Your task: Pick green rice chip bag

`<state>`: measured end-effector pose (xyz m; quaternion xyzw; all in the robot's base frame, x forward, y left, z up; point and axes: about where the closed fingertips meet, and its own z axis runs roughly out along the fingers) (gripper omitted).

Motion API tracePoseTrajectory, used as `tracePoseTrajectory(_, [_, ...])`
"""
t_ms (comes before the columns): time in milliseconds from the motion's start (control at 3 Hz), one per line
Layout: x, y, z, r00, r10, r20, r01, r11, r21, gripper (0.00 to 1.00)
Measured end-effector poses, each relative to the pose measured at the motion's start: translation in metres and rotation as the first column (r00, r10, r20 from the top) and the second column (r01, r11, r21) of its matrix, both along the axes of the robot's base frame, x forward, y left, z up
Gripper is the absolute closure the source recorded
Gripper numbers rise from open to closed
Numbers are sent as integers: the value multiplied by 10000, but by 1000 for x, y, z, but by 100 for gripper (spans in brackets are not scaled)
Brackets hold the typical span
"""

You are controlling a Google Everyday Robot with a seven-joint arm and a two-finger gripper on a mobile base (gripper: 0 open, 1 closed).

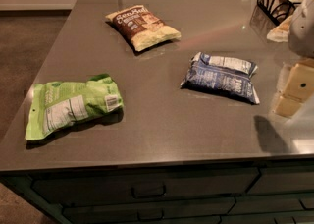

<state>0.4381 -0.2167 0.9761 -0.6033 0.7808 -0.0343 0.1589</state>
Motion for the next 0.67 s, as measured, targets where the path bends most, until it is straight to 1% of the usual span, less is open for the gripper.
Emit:
tracePoseTrajectory(333, [0, 0, 0, 10000, 0, 2, 0, 10000, 0, 0])
tracePoseTrajectory(667, [6, 12, 0, 9999, 126, -74, -125, 9997, 186, 0])
